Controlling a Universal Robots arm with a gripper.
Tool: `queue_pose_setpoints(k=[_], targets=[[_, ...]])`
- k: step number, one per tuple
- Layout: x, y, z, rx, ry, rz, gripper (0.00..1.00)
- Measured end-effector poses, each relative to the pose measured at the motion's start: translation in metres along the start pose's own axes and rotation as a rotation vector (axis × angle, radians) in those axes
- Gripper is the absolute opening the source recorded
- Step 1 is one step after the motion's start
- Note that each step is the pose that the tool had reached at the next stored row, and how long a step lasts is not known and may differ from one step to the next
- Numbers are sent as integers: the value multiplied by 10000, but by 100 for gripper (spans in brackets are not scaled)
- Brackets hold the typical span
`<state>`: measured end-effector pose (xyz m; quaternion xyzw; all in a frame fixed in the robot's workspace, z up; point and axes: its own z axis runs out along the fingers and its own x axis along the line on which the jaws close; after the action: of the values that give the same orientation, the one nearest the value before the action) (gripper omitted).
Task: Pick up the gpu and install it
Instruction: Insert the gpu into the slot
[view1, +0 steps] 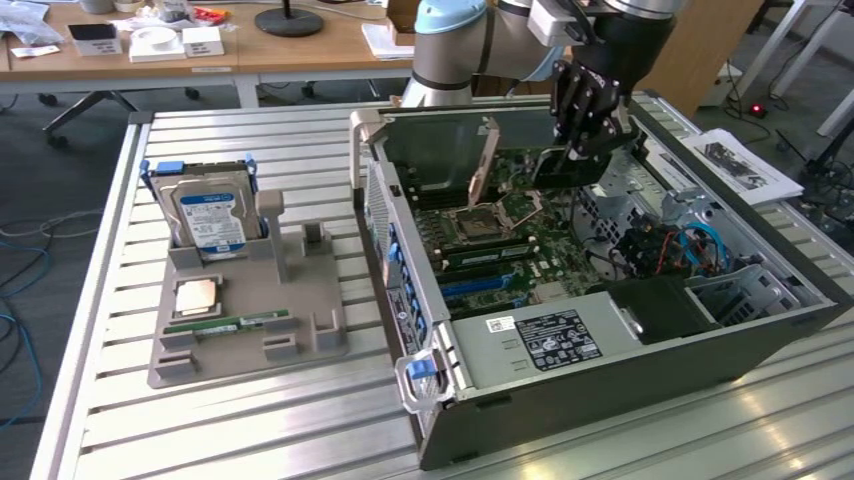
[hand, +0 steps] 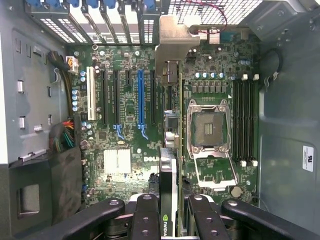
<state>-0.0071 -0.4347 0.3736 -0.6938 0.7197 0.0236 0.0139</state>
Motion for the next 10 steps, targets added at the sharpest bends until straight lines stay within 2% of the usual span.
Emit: queue_pose_setpoints(k=[10], targets=[[7, 25, 93, 0, -1, 0, 27]])
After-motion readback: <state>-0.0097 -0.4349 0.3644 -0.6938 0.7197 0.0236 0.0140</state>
